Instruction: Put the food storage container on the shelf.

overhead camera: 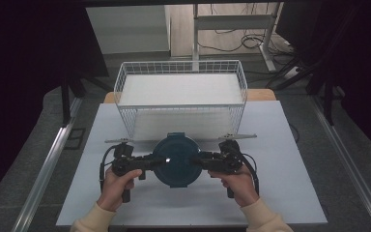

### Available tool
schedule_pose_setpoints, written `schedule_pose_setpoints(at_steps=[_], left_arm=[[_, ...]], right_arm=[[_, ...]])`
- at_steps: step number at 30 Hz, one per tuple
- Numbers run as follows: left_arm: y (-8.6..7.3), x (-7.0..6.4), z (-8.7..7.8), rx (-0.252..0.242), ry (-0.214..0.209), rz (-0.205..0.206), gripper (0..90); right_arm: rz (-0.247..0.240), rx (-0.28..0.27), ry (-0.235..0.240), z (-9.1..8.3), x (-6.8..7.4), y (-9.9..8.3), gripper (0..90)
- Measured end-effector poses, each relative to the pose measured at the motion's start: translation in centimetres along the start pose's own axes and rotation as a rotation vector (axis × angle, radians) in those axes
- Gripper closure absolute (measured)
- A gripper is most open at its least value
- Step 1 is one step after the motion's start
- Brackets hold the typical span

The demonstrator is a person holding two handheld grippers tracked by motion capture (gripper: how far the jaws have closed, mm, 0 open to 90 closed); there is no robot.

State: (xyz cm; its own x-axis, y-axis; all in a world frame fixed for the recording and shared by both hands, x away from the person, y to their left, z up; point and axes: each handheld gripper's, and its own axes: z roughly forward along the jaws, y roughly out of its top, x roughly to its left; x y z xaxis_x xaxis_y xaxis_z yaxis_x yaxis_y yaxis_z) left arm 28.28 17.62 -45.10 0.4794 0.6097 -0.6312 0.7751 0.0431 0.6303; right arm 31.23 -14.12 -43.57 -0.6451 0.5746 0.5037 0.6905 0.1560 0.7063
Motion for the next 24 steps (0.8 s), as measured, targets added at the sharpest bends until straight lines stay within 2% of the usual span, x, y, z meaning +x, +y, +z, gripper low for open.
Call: schedule_pose_setpoints(at_steps=[8, 17, 24], left_arm=[[1.6, -0.6, -0.3, -0.020, -0.004, 0.019, 37.6], [4.2, -2.1, -1.4, -0.055, -0.003, 0.058, 37.7], [6.5, -2.8, -1.9, -0.074, -0.010, 0.070, 37.8]], right_arm=[[-0.015, -0.011, -0.010, -0.7, 0.4, 1.8, 40.4], [-0.046, -0.047, -0.014, -1.8, 1.4, 4.3, 40.5], [-0.074, -0.064, -0.012, -2.5, 1.8, 6.6, 40.8]])
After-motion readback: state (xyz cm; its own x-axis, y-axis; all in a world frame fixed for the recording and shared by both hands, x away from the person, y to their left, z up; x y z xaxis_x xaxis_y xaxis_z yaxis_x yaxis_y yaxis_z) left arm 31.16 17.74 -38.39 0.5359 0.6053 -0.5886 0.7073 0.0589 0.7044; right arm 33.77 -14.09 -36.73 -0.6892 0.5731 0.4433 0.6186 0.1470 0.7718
